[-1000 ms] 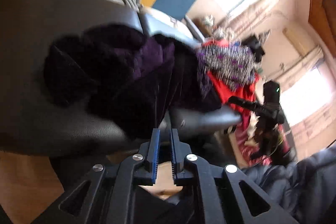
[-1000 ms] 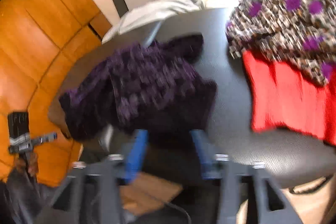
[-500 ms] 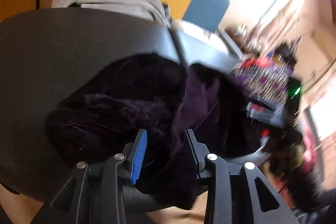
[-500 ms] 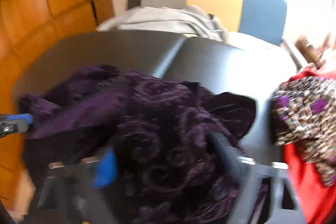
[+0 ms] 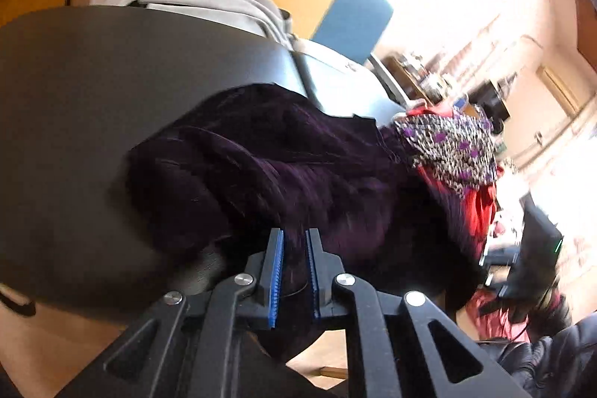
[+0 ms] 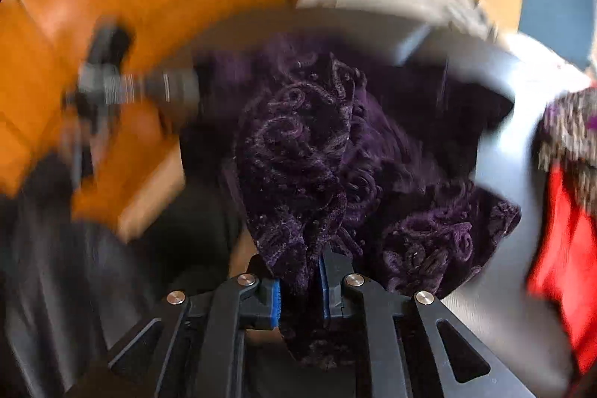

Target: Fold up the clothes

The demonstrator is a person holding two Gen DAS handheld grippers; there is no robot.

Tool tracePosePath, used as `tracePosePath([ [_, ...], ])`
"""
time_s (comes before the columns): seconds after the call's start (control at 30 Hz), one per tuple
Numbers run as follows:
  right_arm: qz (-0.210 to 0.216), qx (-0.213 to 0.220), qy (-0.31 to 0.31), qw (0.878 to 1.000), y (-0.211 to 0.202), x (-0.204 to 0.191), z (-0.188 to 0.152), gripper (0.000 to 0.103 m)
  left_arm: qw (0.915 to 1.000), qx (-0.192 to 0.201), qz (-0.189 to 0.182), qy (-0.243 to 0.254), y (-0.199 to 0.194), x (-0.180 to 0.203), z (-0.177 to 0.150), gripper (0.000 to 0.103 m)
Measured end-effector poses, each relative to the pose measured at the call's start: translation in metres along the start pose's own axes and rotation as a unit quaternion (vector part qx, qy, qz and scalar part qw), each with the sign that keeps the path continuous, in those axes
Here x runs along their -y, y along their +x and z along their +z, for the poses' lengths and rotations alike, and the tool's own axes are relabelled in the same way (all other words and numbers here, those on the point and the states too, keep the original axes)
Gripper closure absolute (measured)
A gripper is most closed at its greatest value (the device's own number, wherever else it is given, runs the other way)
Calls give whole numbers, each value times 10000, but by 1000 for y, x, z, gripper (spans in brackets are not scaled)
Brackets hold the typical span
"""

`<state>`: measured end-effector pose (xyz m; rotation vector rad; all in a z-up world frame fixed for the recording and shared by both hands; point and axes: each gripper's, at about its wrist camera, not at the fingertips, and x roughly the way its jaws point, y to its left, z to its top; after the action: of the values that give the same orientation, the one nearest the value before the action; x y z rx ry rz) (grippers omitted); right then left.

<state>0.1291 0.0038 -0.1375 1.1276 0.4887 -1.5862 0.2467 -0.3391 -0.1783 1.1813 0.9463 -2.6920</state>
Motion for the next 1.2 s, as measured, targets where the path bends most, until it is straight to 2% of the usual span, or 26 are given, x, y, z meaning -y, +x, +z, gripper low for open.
tracePosePath([
  [0.03, -93, -311, 28, 9995, 3, 1, -13, 87, 9999, 77, -27, -106, -4, -3, 3, 90],
  [0.07, -139, -403, 266, 9987, 4, 9, -20, 86, 9998, 156, -3, -139, -6, -3, 7, 88],
  [0.17, -176, -441, 991, 9939, 4, 33, -30, 79, 9997, 235, 3, -103, 1, 4, 18, 86],
  [0.2, -172, -421, 1222, 9915, 3, 40, -32, 71, 9998, 213, 51, -16, 7, 13, 22, 85],
  [0.23, -152, -424, 1254, 9911, 2, 41, -31, 64, 9996, 187, 170, 132, 12, 21, 26, 85],
  [0.33, 56, -474, 1134, 9924, -10, 34, -28, 57, 9960, 18, 536, 713, 35, 44, 36, 84],
  [0.37, 240, -505, 1105, 9923, -16, 29, -29, 52, 9935, -56, 654, 929, 44, 53, 38, 84],
  [0.4, 479, -604, 1034, 9916, -24, 26, -29, 42, 9905, -130, 838, 1082, 52, 57, 40, 84],
  [0.43, 546, -597, 924, 9924, -33, 24, -29, 40, 9892, -278, 850, 1162, 63, 59, 42, 84],
  [0.5, 665, -315, 898, 9932, -52, 24, -23, 40, 9881, -568, 735, 1222, 83, 61, 45, 84],
  [0.57, 720, 177, 1060, 9916, -63, 31, -13, 40, 9877, -828, 619, 1176, 103, 58, 48, 83],
  [0.6, 666, 501, 1164, 9897, -65, 36, -5, 40, 9867, -955, 633, 1153, 113, 56, 49, 83],
  [0.67, 161, 973, 1245, 9873, -59, 41, 14, 40, 9825, -1236, 878, 1086, 133, 52, 51, 83],
  [0.73, -396, 1164, 1163, 9856, -35, 41, 38, 40, 9837, -1407, 717, 857, 145, 45, 53, 83],
  [0.8, -827, 1146, 964, 9853, -7, 38, 58, 40, 9869, -1456, 440, 536, 153, 36, 58, 83],
  [0.9, -1400, 778, 439, 9861, 37, 33, 75, 40, 9907, -1361, 57, 13, 160, 22, 71, 81],
  [0.97, -1906, 458, 40, 9806, 67, 32, 81, 40, 9943, -946, -231, -439, 155, 6, 84, 81],
  [1.03, -2111, 320, 61, 9769, 79, 39, 76, 40, 9944, -159, -378, -973, 133, -20, 100, 81],
  [1.1, -1835, 645, 511, 9796, 74, 55, 67, 36, 9824, 666, -393, -1700, 107, -53, 115, 81],
  [1.2, -1525, 955, 1112, 9774, 61, 78, 54, 35, 9604, 1522, 154, -2328, 66, -95, 123, 81],
])
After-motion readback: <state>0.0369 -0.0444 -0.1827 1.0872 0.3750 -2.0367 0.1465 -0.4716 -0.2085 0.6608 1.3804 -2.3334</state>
